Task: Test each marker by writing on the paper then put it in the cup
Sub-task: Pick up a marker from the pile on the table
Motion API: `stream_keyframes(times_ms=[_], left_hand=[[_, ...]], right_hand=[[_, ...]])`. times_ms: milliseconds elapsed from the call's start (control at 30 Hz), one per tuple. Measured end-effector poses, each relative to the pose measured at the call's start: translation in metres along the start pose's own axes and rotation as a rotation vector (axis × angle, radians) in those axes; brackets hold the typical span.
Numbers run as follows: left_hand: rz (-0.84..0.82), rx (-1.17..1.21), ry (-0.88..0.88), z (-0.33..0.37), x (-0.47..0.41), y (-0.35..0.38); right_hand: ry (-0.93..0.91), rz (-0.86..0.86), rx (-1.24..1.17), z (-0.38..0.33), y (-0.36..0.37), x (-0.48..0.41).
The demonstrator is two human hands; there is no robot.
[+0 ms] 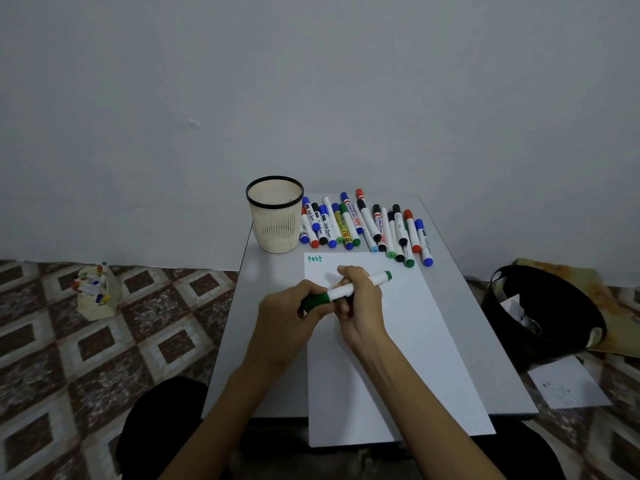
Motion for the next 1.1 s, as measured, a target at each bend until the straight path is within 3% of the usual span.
stream_keyframes(times_ms=[133,200,267,367,467,600,733,800,933,1033,1100], left_hand=[[-0.015,0.208,-0.171,-0.019,-0.006,-0.01],[0.019,0.249,-0.242,-0.031,-0.009,-0.02],[0.048,0.271,-0.308,-0.042,-0.008,-0.03],[0.041,0.247,-0.337,-0.048,-0.012,-0.035],[0.046,0.198,-0.286,-0.041,-0.018,-0.031],[0.082,0.097,-0.269,-0.05,-0.01,-0.027],[-0.261,-0.281,-0.287,-0.076,0.018,-0.003],[-0.42,-0.425,-0.266,-0.08,0.029,0.009],[-0.461,-0.49,-0.243,-0.08,0.029,0.014],[-0.444,-0.495,-0.239,-0.08,0.029,0.013],[-0.43,-0.491,-0.24,-0.079,0.028,0.012]], right_hand=[[0.111,-0.215,0.088,-0.001,0.006,0.0],[0.02,-0.251,0.195,-0.02,0.006,0.002],[-0.182,-0.219,0.491,-0.046,0.007,0.007],[-0.438,-0.23,1.14,-0.057,0.026,0.012],[-0.525,-0.272,1.439,-0.042,0.047,0.01],[-0.653,-0.215,1.469,-0.052,0.062,0.001],[-0.849,-0.007,1.186,-0.099,0.081,-0.006],[-0.98,0.009,1.002,-0.121,0.098,-0.002],[-1.152,-0.009,0.802,-0.146,0.135,0.001],[-1.203,0.006,0.868,-0.14,0.158,-0.008],[-1.194,0.031,1.038,-0.125,0.165,-0.021]])
Point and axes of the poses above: each hand's wrist, its own x-axis away from the middle knuckle, its own y-axis out of the palm, z = x × y, the point moved 7 cm from there along -x, towards the middle knuckle, and after that the axes turned 13 degrees about y, right-handed, at the moved point
